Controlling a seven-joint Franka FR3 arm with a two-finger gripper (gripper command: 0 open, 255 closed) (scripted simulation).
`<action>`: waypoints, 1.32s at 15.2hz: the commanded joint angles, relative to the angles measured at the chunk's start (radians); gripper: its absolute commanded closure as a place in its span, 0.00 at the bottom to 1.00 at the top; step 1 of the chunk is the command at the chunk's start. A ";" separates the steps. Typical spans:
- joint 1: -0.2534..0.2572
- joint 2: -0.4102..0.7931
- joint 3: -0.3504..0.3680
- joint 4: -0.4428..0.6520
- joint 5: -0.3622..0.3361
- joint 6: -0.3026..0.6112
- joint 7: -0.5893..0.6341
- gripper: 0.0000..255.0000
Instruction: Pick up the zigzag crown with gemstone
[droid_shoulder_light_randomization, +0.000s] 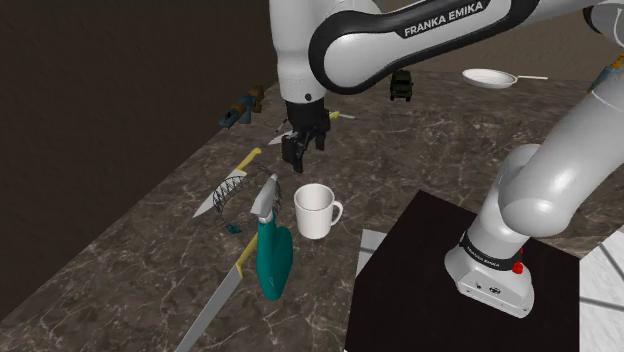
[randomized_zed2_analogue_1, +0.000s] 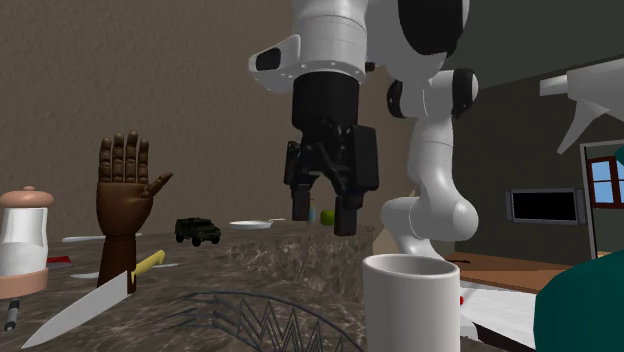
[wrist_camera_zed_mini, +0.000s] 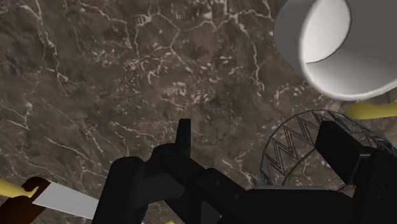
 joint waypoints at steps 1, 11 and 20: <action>0.005 0.069 0.029 0.050 -0.024 0.012 0.050 0.00; 0.111 0.473 0.122 0.402 -0.223 -0.013 0.318 0.00; 0.242 0.740 0.105 0.671 -0.344 -0.060 0.426 0.00</action>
